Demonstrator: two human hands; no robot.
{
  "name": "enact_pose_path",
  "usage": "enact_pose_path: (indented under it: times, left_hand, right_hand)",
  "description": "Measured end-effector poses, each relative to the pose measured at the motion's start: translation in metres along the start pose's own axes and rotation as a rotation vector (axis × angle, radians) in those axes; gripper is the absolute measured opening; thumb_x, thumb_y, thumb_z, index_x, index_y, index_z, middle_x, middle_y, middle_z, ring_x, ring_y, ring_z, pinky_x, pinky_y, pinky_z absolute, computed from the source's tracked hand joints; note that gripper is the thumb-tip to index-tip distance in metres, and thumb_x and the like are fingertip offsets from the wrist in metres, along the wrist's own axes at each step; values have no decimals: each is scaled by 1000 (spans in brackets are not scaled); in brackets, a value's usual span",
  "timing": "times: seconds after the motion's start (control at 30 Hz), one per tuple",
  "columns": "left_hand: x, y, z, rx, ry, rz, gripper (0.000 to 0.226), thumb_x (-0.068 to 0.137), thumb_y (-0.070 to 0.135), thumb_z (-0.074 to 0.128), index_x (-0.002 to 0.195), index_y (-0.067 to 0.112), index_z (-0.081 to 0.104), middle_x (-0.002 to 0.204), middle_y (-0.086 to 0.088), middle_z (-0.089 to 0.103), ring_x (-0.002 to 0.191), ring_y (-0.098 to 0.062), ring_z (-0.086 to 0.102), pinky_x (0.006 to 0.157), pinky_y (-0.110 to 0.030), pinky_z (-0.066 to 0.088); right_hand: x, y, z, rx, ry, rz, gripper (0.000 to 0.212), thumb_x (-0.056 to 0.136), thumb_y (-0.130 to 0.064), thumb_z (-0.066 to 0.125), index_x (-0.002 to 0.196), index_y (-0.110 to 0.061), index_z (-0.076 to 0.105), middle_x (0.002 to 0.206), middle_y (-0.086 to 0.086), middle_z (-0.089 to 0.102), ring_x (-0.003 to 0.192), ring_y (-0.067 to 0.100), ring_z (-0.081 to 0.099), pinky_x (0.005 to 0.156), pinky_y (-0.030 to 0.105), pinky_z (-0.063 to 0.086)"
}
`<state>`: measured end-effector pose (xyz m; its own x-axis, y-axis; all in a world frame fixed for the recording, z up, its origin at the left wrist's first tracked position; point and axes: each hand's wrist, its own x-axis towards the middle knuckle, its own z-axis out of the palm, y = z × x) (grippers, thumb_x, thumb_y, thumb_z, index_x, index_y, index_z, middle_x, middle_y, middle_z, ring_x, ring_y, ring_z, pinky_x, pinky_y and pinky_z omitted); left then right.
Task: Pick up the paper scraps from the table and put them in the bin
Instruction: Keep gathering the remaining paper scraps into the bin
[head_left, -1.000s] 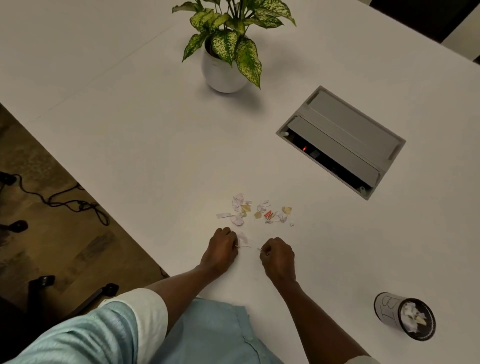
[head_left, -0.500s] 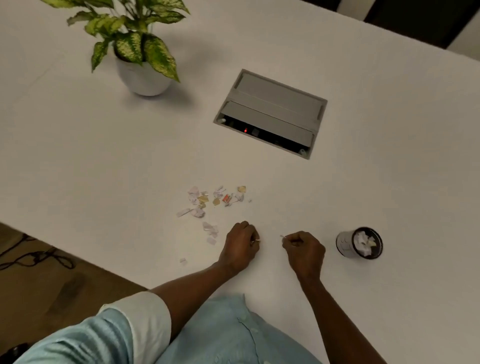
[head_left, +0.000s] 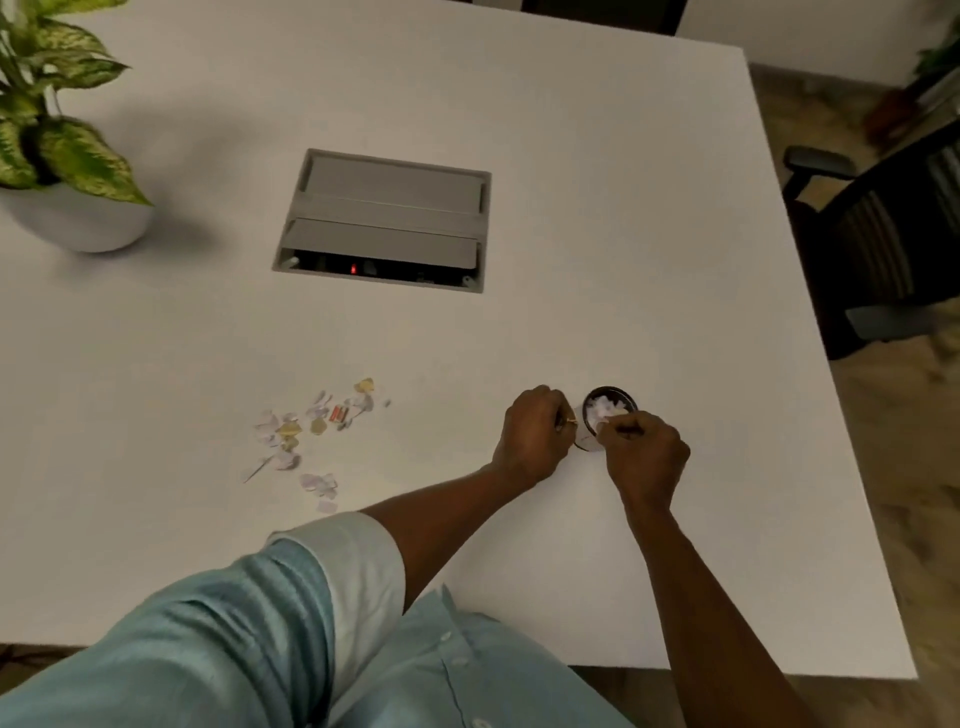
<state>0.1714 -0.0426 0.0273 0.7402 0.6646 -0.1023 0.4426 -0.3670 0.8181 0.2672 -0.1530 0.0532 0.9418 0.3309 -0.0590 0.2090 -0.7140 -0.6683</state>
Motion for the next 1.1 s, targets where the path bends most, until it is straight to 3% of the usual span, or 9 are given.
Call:
enact_pose_path:
  times: [0.2, 0.3, 0.43, 0.5, 0.6, 0.7, 0.9, 1.0, 1.1]
  left_hand:
    - [31, 26, 30, 80, -73, 53, 8, 93, 8, 64, 87, 3, 65, 90, -14, 67, 85, -28, 59, 73, -38, 44]
    - [42, 28, 41, 123, -124, 65, 10, 96, 11, 61, 94, 3, 66, 97, -15, 68, 92, -29, 60, 80, -40, 48]
    - [50, 28, 48, 181, -194, 125, 18, 97, 18, 64, 105, 3, 68, 105, -16, 69, 98, -32, 61, 75, -34, 41]
    - [49, 28, 49, 193, -225, 178, 25, 96, 19, 67, 116, 4, 69, 111, -17, 70, 102, -33, 61, 79, -35, 43]
    - [43, 29, 44, 188, -235, 226, 33, 97, 17, 65, 128, 5, 66, 122, -17, 70, 110, -35, 62, 90, -41, 50]
    - [33, 24, 31, 167, -192, 230, 33, 97, 13, 60, 129, 7, 64, 125, -13, 69, 113, -33, 60, 93, -44, 53]
    - [-12, -28, -16, 244, -17, 107, 28, 100, 23, 60, 126, 12, 63, 126, -4, 62, 119, -25, 55, 79, -46, 58]
    - [-51, -76, -54, 257, 63, -13, 28, 100, 21, 61, 126, 11, 63, 130, -7, 59, 124, -25, 53, 81, -46, 58]
    - [-96, -126, -101, 299, 148, -171, 30, 99, 19, 65, 126, 7, 63, 135, -11, 55, 124, -28, 54, 84, -45, 58]
  right_hand:
    - [27, 9, -10, -75, 11, 38, 6, 79, -6, 74, 82, -10, 78, 82, 8, 77, 72, 23, 69, 67, 27, 49]
    - [37, 11, -9, -132, -37, 23, 9, 84, -8, 71, 87, -9, 80, 86, 11, 78, 78, 29, 72, 70, 30, 52]
    - [46, 15, -9, -180, -98, 2, 16, 90, -7, 65, 97, -7, 79, 91, 13, 79, 83, 32, 72, 75, 33, 54]
    - [49, 18, -9, -185, -103, 6, 20, 91, -4, 60, 98, -7, 78, 91, 15, 78, 79, 32, 69, 72, 30, 49]
    - [50, 19, -8, -220, -98, -6, 25, 91, -3, 56, 102, -10, 78, 98, 14, 77, 89, 35, 70, 74, 31, 48]
    - [45, 15, -5, -235, -35, -34, 29, 91, -4, 52, 100, -17, 76, 101, 13, 72, 91, 38, 67, 70, 33, 45]
    - [8, 0, 17, -169, -40, -231, 18, 88, -3, 63, 93, -16, 75, 101, 8, 71, 94, 35, 68, 76, 41, 53]
    - [-26, -5, 36, -130, -210, -434, 22, 83, 3, 65, 91, -17, 73, 100, 4, 69, 98, 29, 67, 79, 43, 57]
    - [-59, -10, 60, -172, -418, -525, 24, 83, 2, 66, 93, -19, 73, 98, -2, 66, 92, 20, 66, 74, 38, 56]
